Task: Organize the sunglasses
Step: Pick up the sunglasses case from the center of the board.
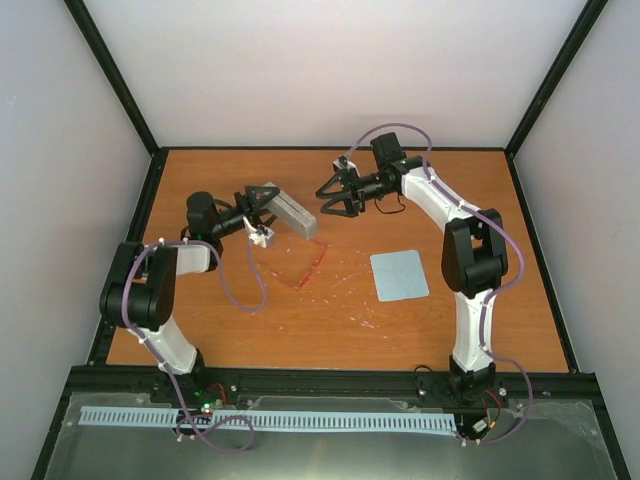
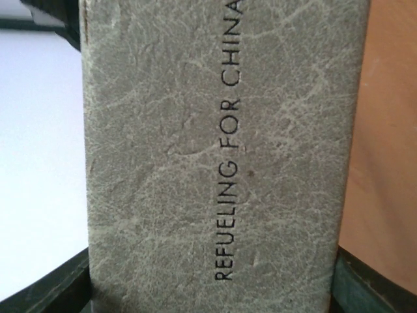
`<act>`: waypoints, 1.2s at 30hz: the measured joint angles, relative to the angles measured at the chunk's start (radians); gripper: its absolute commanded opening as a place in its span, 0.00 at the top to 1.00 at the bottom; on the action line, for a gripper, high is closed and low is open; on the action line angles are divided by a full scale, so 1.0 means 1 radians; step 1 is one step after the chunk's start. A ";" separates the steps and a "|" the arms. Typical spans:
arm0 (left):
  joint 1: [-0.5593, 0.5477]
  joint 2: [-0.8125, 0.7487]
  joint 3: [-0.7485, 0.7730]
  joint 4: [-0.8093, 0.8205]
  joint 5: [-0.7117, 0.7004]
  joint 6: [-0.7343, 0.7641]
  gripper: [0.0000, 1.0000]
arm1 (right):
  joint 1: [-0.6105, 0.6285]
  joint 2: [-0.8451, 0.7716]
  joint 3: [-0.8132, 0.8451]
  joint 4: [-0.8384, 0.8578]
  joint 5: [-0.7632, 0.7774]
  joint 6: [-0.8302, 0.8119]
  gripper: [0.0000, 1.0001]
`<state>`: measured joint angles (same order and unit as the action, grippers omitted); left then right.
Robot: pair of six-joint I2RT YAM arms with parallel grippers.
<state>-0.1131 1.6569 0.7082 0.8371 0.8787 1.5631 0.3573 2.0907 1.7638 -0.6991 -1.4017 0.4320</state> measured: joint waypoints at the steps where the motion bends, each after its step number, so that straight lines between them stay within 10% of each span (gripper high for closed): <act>1: 0.000 0.027 0.006 0.059 0.019 0.000 0.78 | 0.004 -0.008 -0.002 0.003 -0.005 0.004 0.25; 11: -0.013 0.103 0.043 0.347 0.147 -0.008 0.76 | 0.018 -0.019 0.012 0.005 -0.002 0.012 0.28; 24: -0.018 -0.277 0.176 -0.637 0.161 0.164 0.82 | 0.016 0.027 0.101 -0.042 0.046 -0.016 0.26; 29: -0.018 -0.253 0.206 -0.901 0.157 0.219 0.87 | 0.006 0.027 0.112 -0.010 0.053 0.003 0.39; 36: -0.019 -0.004 0.690 -1.493 0.058 0.224 0.93 | -0.042 -0.027 0.129 -0.076 0.487 -0.086 0.33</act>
<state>-0.1326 1.6531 1.3987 -0.6563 0.9363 1.7874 0.3153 2.0636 1.8931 -0.7746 -0.9146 0.3462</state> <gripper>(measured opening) 0.704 0.620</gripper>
